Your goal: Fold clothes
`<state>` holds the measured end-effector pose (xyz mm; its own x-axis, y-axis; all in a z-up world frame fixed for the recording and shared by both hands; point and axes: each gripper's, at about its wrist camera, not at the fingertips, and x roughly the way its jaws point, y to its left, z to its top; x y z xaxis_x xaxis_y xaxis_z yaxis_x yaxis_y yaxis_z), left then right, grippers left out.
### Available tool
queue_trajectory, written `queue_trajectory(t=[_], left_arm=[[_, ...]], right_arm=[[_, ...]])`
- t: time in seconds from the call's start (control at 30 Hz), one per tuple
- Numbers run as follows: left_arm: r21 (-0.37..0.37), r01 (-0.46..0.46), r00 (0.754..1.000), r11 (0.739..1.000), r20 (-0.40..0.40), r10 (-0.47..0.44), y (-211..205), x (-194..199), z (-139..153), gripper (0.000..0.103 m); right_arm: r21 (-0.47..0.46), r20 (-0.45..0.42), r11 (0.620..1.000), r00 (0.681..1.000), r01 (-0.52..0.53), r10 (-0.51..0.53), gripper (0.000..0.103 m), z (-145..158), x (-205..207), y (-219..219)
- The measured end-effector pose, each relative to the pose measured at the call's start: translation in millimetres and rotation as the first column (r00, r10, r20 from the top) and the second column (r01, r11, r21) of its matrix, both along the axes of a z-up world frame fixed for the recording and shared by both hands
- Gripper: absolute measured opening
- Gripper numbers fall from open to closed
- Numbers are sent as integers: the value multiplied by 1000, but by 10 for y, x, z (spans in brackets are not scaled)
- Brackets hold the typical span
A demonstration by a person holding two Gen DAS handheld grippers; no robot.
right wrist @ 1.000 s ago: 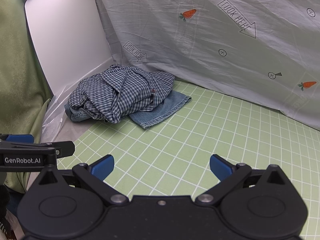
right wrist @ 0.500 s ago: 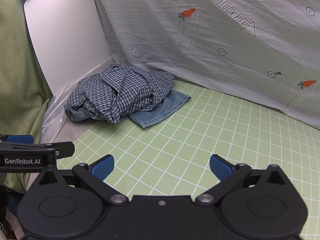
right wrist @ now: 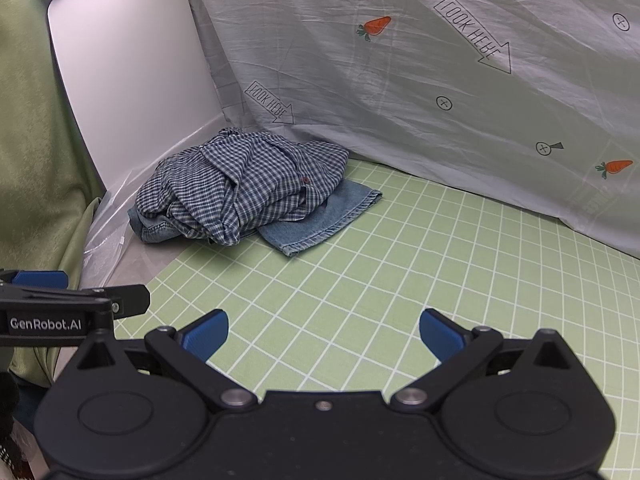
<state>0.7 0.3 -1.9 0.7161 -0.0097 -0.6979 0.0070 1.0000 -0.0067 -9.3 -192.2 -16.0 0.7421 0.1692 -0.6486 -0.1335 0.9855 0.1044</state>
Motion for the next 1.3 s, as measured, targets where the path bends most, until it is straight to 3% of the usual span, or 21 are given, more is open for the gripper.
queue_trajectory(t=[0.53, 0.8, 1.03, 1.3], left_arm=[[-3, 4, 1000, 1000, -8, -4, 19, 61, -15, 103], [-3, -1, 1000, 1000, 2, 1, 56, 316, 7, 103], [-26, -53, 999, 998, -2, 53, 305, 866, 39, 103], [-56, -137, 991, 989, -8, 137, 859, 1933, 8, 103]], right_arm=[[-2, -14, 1000, 1000, -9, 9, 103, -16, 60, -8], [-22, -11, 999, 1000, -25, 25, 103, 21, 339, 24], [-45, 5, 999, 1000, -25, 25, 103, 77, 881, 161], [-102, 21, 993, 998, -51, 54, 103, 67, 1967, 491]])
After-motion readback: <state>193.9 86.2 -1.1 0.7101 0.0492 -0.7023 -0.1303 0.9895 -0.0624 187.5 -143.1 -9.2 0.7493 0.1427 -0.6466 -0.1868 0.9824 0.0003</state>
